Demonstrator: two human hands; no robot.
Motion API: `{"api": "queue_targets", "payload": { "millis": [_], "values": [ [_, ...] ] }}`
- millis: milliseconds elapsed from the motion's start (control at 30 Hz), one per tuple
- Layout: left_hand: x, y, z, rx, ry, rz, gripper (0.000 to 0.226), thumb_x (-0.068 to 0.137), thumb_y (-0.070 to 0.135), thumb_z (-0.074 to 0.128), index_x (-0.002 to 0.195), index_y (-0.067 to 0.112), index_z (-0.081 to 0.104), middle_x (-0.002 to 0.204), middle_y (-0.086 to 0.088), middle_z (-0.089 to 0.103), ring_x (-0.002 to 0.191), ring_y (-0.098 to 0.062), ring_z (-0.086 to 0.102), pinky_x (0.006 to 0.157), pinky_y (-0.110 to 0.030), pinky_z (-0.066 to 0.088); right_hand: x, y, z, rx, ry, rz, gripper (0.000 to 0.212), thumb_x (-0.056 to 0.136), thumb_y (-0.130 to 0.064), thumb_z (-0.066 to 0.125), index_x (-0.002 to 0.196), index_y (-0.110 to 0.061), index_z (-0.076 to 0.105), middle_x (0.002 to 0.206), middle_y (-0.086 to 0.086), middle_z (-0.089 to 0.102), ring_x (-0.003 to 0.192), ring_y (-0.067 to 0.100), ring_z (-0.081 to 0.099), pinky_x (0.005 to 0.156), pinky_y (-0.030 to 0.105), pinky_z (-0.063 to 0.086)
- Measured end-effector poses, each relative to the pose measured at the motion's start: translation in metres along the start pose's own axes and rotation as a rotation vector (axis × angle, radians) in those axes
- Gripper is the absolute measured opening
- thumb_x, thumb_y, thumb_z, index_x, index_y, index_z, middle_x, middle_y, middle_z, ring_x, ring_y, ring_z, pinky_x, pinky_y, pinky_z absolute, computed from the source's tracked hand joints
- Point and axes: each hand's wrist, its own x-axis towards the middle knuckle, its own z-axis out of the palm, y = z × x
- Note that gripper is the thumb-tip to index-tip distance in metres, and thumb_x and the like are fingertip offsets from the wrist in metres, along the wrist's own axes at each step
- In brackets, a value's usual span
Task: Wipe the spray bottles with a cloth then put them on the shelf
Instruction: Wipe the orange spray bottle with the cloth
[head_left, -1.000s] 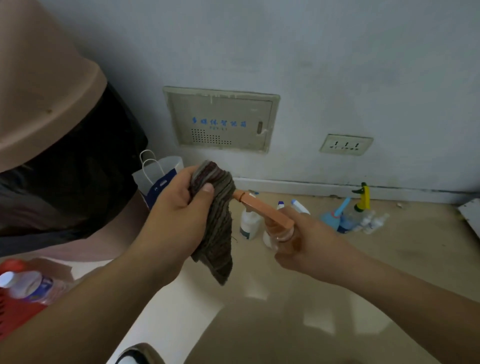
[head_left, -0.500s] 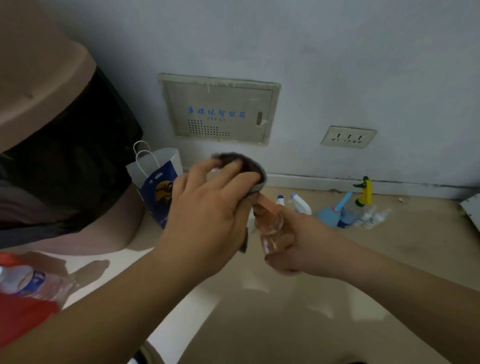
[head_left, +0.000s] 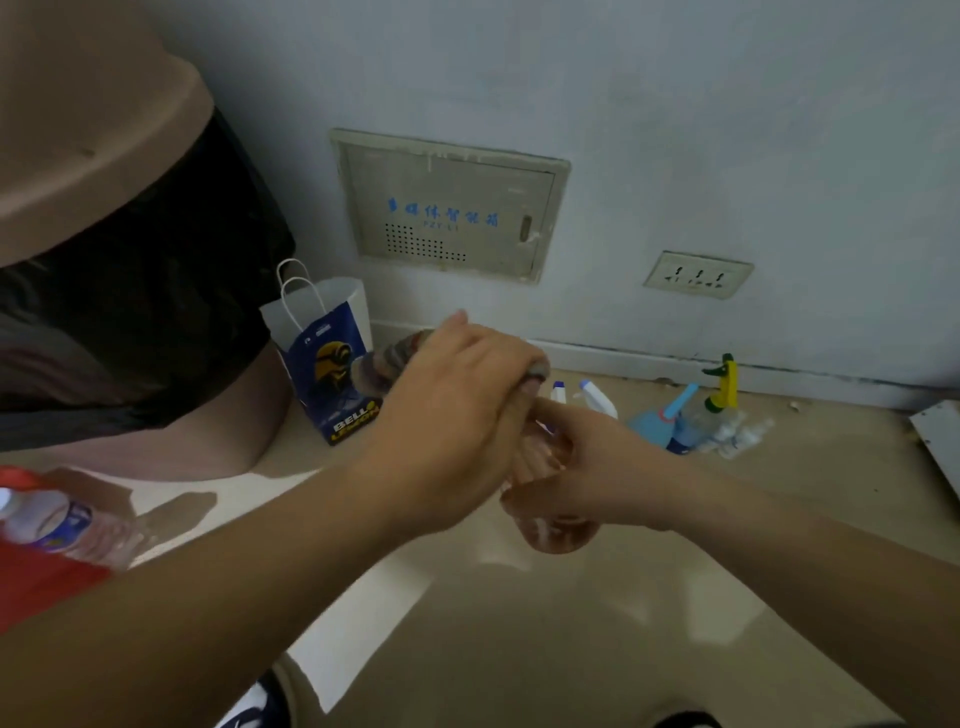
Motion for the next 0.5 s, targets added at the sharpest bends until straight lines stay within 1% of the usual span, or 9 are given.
{"api": "queue_targets", "payload": {
  "millis": [33,100,133,200,267,300,400,467,500],
  "values": [
    [0.001,-0.003,-0.004,-0.06,-0.02,-0.025,0.027,0.107,0.026,0.038,0.111,0.024,0.065,0.106,0.007,0.066,0.106,-0.011,0.056,0.118,-0.039,0.036,0.0,0.001,0.0,0.002,0.008,-0.01,0.058,0.068,-0.049,0.087,0.118,-0.049,0.058,0.108,-0.018,0.07,0.099,0.005,0.068,0.093,0.039,0.059],
    [0.011,-0.015,-0.016,-0.243,0.015,-0.225,0.026,0.109,0.03,0.038,0.11,0.026,0.063,0.1,0.003,0.066,0.095,-0.015,0.062,0.098,-0.044,0.055,-0.001,0.003,-0.001,0.018,0.031,-0.022,0.051,0.07,-0.045,0.088,0.113,-0.048,0.06,0.106,-0.021,0.07,0.099,0.001,0.067,0.094,0.037,0.059],
    [0.013,-0.02,-0.018,-0.29,0.043,-0.306,0.025,0.109,0.033,0.038,0.109,0.027,0.062,0.098,0.002,0.065,0.092,-0.016,0.063,0.09,-0.048,0.058,-0.001,0.004,-0.001,0.031,0.041,-0.028,0.052,0.07,-0.045,0.088,0.113,-0.049,0.061,0.106,-0.021,0.071,0.099,0.001,0.067,0.094,0.037,0.059],
    [0.008,-0.016,-0.013,-0.218,0.054,-0.246,0.025,0.109,0.031,0.039,0.109,0.026,0.063,0.1,0.004,0.064,0.098,-0.016,0.059,0.097,-0.049,0.052,-0.001,0.005,-0.001,0.025,0.027,-0.025,0.056,0.068,-0.048,0.087,0.117,-0.05,0.06,0.107,-0.019,0.072,0.099,0.002,0.068,0.094,0.038,0.059],
    [0.001,-0.002,-0.004,-0.102,0.02,-0.063,0.027,0.107,0.026,0.04,0.11,0.024,0.066,0.103,0.009,0.064,0.102,-0.01,0.054,0.113,-0.041,0.039,-0.001,0.005,0.001,0.006,0.014,-0.018,0.058,0.068,-0.051,0.086,0.119,-0.05,0.058,0.107,-0.019,0.071,0.098,0.003,0.068,0.093,0.038,0.06],
    [-0.001,0.0,-0.004,-0.098,0.0,-0.01,0.027,0.107,0.025,0.039,0.111,0.024,0.066,0.102,0.009,0.065,0.1,-0.009,0.056,0.112,-0.037,0.04,0.0,0.006,0.001,0.0,0.009,-0.012,0.059,0.068,-0.052,0.086,0.12,-0.051,0.057,0.107,-0.019,0.07,0.098,0.003,0.068,0.092,0.037,0.06],
    [0.011,-0.021,-0.015,-0.246,0.003,-0.228,0.024,0.109,0.033,0.037,0.109,0.031,0.061,0.094,0.005,0.068,0.087,-0.017,0.067,0.082,-0.044,0.06,-0.003,0.005,0.002,0.004,0.0,-0.01,0.06,0.068,-0.054,0.086,0.12,-0.056,0.056,0.106,-0.024,0.068,0.097,0.0,0.067,0.092,0.034,0.059],
    [0.013,-0.03,-0.018,-0.277,0.061,-0.364,0.022,0.109,0.036,0.039,0.1,0.031,0.058,0.088,0.004,0.066,0.081,-0.02,0.068,0.073,-0.047,0.061,-0.005,0.005,0.002,0.012,-0.013,-0.022,0.06,0.068,-0.054,0.085,0.12,-0.057,0.056,0.108,-0.022,0.068,0.099,0.002,0.067,0.093,0.034,0.059],
    [0.01,-0.026,-0.015,-0.267,0.058,-0.345,0.023,0.108,0.037,0.038,0.098,0.032,0.058,0.086,0.005,0.064,0.078,-0.02,0.068,0.072,-0.048,0.061,-0.005,0.004,0.001,0.004,-0.023,-0.019,0.061,0.069,-0.053,0.086,0.121,-0.055,0.056,0.11,-0.021,0.067,0.101,0.003,0.067,0.093,0.034,0.059]
  ]
}}
